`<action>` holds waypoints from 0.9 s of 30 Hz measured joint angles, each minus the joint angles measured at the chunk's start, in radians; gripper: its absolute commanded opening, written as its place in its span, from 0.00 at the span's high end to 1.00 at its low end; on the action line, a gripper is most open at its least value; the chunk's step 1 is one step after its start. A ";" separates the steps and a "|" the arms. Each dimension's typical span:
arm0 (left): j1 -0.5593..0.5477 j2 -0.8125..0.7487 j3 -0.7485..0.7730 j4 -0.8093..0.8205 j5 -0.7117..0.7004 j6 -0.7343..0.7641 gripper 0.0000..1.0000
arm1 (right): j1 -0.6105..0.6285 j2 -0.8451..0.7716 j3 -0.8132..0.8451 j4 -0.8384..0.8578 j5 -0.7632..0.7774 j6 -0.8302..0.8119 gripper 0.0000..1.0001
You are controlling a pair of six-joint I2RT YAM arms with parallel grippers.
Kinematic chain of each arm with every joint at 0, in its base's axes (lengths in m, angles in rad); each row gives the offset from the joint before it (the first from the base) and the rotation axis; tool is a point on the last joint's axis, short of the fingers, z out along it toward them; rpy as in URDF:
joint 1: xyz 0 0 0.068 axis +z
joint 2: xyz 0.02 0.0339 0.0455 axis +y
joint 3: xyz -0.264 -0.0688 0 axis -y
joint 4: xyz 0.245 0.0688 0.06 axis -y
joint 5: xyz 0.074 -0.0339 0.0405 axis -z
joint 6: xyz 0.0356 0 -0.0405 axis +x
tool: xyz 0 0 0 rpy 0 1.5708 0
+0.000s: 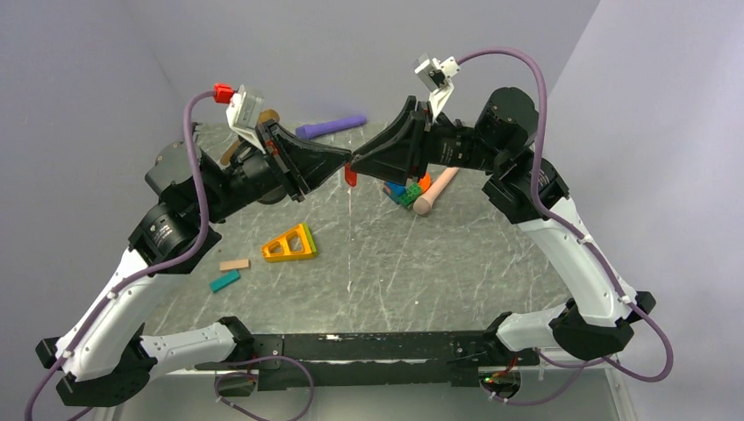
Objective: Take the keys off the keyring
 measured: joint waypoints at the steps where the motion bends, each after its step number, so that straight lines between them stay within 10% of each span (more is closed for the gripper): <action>1: 0.000 0.000 0.001 0.000 -0.002 0.000 1.00 | -0.005 -0.001 0.000 -0.003 -0.002 0.000 0.59; 27: 0.000 -0.011 0.006 0.001 -0.006 -0.002 1.00 | -0.026 0.007 -0.001 0.019 -0.050 0.030 1.00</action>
